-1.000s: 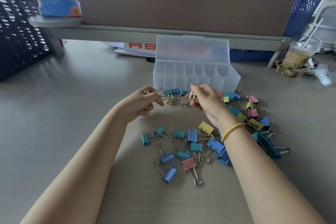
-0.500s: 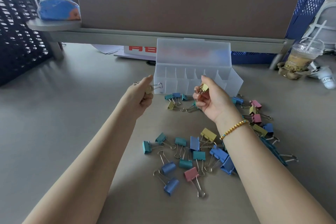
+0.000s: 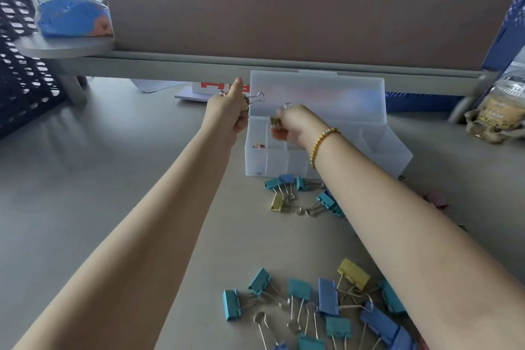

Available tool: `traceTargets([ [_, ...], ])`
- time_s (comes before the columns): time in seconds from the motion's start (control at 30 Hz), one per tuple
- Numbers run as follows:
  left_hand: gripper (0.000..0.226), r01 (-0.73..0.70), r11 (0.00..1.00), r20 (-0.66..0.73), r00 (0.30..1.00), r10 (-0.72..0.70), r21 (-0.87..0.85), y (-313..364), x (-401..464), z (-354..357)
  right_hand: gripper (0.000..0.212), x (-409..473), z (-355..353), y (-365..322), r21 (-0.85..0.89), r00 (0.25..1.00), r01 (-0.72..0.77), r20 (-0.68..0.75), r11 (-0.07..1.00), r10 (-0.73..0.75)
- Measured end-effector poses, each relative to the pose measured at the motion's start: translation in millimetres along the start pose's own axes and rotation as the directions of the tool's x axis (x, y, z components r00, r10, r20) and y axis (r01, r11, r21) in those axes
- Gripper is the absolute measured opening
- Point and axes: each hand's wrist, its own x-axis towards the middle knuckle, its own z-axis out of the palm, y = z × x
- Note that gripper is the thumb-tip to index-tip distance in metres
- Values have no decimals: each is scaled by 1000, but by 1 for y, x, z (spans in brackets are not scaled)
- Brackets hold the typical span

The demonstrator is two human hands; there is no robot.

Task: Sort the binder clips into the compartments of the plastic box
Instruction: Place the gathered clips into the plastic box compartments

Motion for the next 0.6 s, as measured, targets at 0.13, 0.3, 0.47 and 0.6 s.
traceTargets([
  [0.13, 45, 22, 999, -11, 1000, -22, 28, -4, 8, -4, 13, 5, 0, 9, -257, 999, 30, -26, 966, -38],
  [0.3, 45, 21, 1000, -17, 1000, -21, 21, -3, 11, -3, 14, 4, -1, 15, -598, 971, 212, 43, 773, -234],
  [0.47, 46, 14, 998, -35, 999, -12, 53, -2, 8, -2, 21, 2, -1, 14, -798, 932, 268, 73, 540, -354],
  [0.6, 53, -4, 981, -22, 1000, 9, 192, -5, 8, 0, 35, 6, -7, 12, -840, 968, 178, 57, 513, -243],
])
